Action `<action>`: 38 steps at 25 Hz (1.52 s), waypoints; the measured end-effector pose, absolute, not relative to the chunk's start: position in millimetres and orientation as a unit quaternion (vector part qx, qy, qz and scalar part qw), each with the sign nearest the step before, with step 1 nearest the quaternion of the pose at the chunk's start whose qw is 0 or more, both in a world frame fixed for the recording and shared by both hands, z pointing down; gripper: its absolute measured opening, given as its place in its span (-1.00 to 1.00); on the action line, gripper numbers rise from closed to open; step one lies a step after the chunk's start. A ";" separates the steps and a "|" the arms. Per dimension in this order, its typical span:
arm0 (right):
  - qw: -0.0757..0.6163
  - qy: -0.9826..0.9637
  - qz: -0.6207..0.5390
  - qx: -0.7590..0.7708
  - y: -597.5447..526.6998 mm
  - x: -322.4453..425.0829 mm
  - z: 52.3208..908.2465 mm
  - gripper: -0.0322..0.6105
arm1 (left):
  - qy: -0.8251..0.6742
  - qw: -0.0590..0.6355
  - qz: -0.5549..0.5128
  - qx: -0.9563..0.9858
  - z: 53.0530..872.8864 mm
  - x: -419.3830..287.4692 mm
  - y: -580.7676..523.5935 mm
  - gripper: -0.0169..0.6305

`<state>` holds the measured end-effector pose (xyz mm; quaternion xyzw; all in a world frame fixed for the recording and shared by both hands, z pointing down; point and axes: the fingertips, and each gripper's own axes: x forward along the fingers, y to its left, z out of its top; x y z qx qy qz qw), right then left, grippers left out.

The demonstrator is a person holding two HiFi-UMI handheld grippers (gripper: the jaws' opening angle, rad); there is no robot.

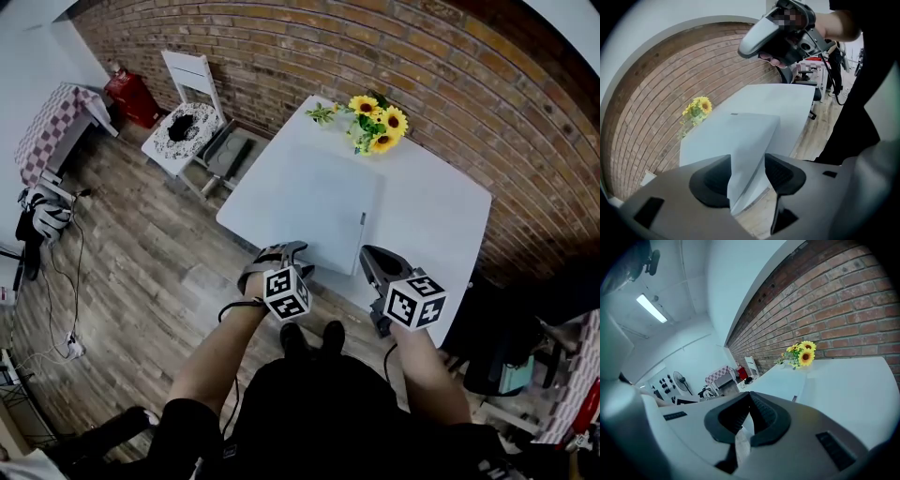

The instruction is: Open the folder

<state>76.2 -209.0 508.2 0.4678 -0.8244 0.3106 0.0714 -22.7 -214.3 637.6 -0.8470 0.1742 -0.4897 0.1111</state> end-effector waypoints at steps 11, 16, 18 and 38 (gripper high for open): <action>0.072 -0.829 0.310 0.460 -214.0 76.0 508.6 -0.85 | 0.143 0.132 -0.509 -0.839 644.2 -18.8 -207.6 -0.61; 0.075 -0.830 0.311 0.457 -214.8 74.5 509.4 -0.85 | 0.152 0.144 -0.507 -0.836 640.0 -19.8 -210.7 -0.70; 0.076 -0.830 0.311 0.457 -214.0 74.0 510.3 -0.85 | 0.160 0.145 -0.506 -0.835 637.5 -21.7 -212.0 -0.73; 0.123 -0.805 0.330 0.477 -216.8 93.0 551.2 -0.85 | 0.190 0.193 -0.506 -0.819 632.5 -32.6 -224.9 -0.65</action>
